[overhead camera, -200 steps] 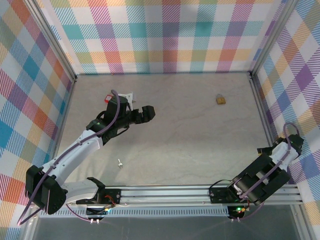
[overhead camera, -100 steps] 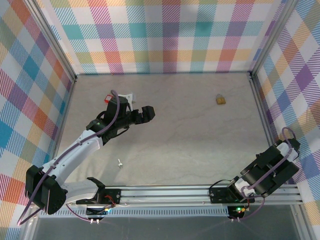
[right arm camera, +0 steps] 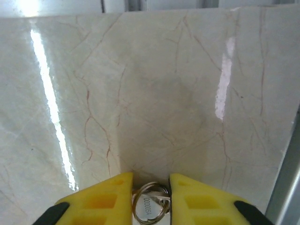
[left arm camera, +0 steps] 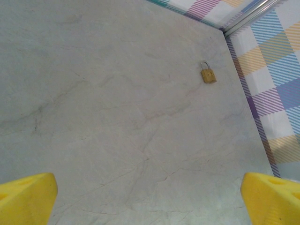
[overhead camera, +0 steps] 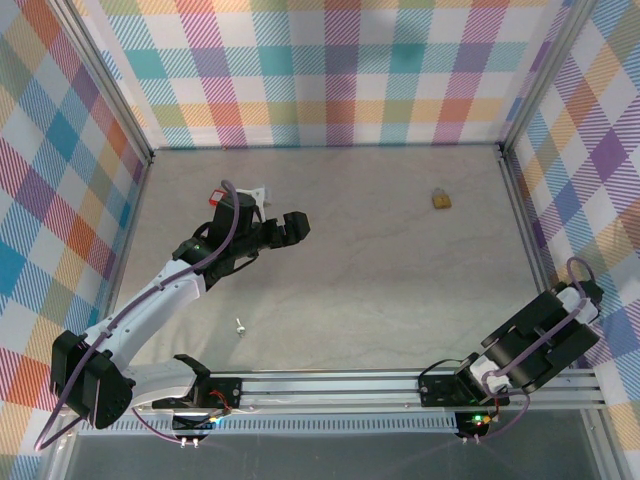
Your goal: Unlock with the key
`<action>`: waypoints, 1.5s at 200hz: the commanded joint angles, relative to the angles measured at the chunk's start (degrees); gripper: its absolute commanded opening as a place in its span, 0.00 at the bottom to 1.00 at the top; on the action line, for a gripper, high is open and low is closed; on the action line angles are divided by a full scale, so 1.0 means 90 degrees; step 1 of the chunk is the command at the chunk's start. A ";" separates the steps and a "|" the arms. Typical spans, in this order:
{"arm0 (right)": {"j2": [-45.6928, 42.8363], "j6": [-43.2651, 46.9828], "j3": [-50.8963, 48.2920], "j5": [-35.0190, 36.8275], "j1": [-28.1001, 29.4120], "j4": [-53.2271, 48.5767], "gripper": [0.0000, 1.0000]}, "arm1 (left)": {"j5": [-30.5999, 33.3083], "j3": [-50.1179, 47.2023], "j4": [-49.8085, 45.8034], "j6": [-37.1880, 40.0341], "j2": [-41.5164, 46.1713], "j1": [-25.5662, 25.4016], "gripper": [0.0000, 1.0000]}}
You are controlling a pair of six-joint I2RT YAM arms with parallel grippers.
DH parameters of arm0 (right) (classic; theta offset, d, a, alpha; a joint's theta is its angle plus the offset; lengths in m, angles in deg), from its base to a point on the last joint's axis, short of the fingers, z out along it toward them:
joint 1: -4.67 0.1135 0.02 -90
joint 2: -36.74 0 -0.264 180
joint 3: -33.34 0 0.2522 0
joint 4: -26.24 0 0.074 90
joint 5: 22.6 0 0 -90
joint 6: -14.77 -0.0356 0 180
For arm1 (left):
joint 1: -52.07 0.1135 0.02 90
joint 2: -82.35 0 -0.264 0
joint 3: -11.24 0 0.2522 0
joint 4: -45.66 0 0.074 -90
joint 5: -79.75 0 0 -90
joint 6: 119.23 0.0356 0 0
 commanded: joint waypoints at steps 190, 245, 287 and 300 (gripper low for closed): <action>-0.1791 -0.0497 -0.0129 -0.1275 0.2152 -0.0833 0.61 | 0.0058 0.0392 -0.0558 -0.0011 0.0166 -0.0058 1.00; -0.0971 -0.0626 0.0075 -0.0506 0.2732 -0.1075 0.65 | 0.0092 0.0436 -0.0650 -0.0039 0.0176 0.0017 1.00; -0.0480 -0.0944 0.0223 0.0102 0.3118 -0.1372 0.69 | -0.0198 0.0343 -0.0592 -0.0076 0.0226 0.0274 1.00; -0.0444 -0.1042 0.0240 0.0227 0.3168 -0.1447 0.70 | -0.0374 0.0334 -0.0575 -0.0089 0.0195 0.0425 1.00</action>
